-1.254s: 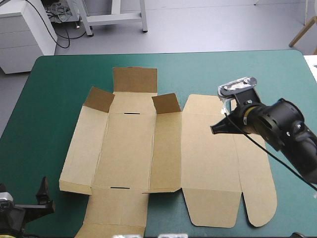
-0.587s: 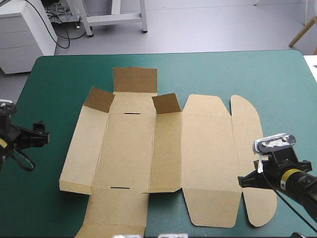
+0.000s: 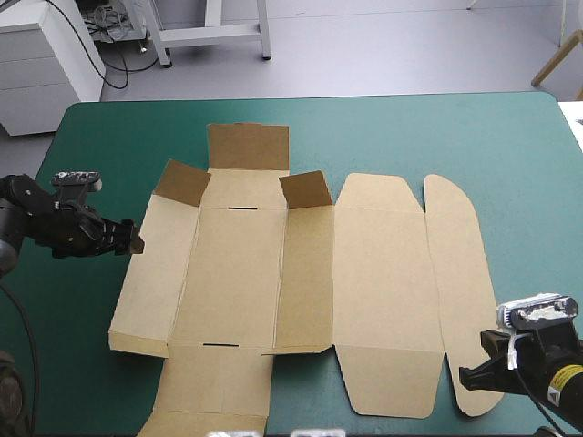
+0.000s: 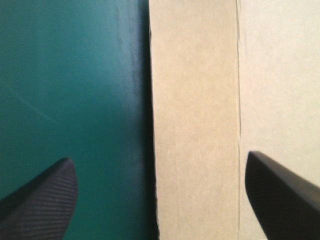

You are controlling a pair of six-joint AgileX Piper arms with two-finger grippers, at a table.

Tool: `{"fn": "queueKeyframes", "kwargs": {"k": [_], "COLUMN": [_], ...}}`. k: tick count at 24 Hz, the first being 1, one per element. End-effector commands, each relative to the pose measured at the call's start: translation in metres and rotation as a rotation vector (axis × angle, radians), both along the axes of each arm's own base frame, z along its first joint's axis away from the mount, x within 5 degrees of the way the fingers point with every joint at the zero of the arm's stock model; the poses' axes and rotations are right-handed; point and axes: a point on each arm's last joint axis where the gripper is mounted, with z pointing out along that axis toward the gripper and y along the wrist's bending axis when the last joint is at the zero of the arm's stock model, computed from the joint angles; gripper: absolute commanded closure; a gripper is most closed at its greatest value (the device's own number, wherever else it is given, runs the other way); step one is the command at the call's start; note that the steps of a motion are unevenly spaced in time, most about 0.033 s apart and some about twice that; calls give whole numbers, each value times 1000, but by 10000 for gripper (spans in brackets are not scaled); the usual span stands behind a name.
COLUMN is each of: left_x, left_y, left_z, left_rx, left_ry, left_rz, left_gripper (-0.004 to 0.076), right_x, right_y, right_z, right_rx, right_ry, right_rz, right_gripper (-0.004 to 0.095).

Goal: Fold the box

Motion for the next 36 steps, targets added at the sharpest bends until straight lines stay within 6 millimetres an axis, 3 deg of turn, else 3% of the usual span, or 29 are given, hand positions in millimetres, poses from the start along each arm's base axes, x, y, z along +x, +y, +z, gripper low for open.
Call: {"fn": "queueKeyframes", "kwargs": {"k": [1, 7, 12, 16, 20, 27, 34, 36], "left_x": [9, 21, 26, 21, -2, -17, -17, -16], "left_y": [16, 22, 17, -8, -30, -42, -42, -42], "left_z": [-12, -53, -59, -71, -90, -57, -56, -56], "left_rx": [-181, -261, -327, -359, -381, -448, -440, -440], "left_ry": [68, 254, 262, 318, 409, 198, 186, 184], "left_rz": [14, -18, -5, -58, -120, -112, -111, -110], "left_gripper": [88, 89, 89, 89, 89, 89, 92, 127], "right_x": [-3, -7, -8, -8, -8, -8, -8, -8], "right_y": [-2, -6, -6, -6, -6, -6, -6, -6], "right_z": [8, 10, 10, 10, 9, 9, 9, 9], "right_rx": [24, 17, 18, 17, 18, 19, 19, 18], "right_ry": [-50, -81, -83, -82, -79, -78, -76, -71], "right_rz": [4, 9, 9, 8, 9, 9, 9, 9], "right_gripper": [912, 912, 912, 912, 912, 912, 912, 912]}}
